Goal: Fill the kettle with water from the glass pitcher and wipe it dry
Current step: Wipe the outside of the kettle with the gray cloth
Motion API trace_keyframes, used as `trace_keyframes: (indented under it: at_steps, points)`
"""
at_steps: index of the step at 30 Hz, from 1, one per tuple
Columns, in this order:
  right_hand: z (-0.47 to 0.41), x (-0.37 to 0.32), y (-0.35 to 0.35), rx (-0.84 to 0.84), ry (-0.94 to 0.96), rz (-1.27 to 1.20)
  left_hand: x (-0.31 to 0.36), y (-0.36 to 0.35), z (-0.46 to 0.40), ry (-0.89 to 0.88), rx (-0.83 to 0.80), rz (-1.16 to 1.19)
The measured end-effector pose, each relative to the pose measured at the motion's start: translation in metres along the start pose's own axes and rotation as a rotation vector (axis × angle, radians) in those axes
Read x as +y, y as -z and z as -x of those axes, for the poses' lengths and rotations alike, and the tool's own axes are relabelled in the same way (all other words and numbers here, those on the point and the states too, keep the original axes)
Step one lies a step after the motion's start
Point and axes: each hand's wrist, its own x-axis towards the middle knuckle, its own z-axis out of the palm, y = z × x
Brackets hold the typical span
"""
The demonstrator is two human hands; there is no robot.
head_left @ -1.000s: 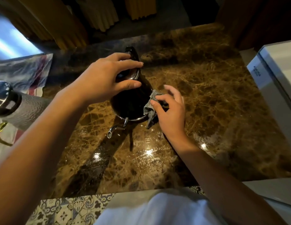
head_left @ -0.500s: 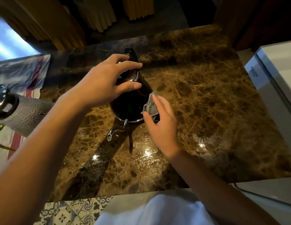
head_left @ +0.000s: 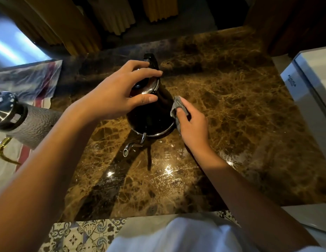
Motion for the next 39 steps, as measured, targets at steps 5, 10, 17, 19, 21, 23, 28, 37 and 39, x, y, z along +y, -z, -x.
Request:
trace_keyframes:
  at_steps: [5,10,17,19,21,23,28,37,39]
  points:
    - [0.024,-0.004,0.003,-0.006,0.06,-0.153,0.001,0.003,-0.007,-0.049,-0.033,0.01]
    - [0.014,-0.029,-0.008,0.073,0.207,-0.213,0.0,0.007,-0.016,-0.091,-0.075,0.07]
    - [0.017,0.007,0.002,0.045,0.024,-0.107,-0.005,0.004,-0.018,-0.089,-0.085,0.173]
    - [0.02,0.008,0.005,0.053,0.011,-0.085,-0.005,0.004,-0.019,-0.087,-0.085,0.176]
    - [0.02,0.001,0.005,0.061,0.046,-0.084,-0.006,0.004,-0.019,-0.094,-0.086,0.178]
    - [0.018,-0.011,0.002,0.066,0.138,-0.07,-0.009,0.005,-0.02,-0.107,-0.105,0.187]
    - [-0.001,-0.028,-0.006,0.073,0.172,-0.157,-0.012,0.006,-0.022,-0.121,-0.123,0.209]
    - [0.008,0.026,0.007,0.009,-0.007,-0.043,0.018,-0.004,-0.017,0.067,0.035,-0.331]
    - [0.007,0.027,0.01,0.033,-0.013,-0.026,0.028,-0.01,-0.017,0.116,0.072,-0.502]
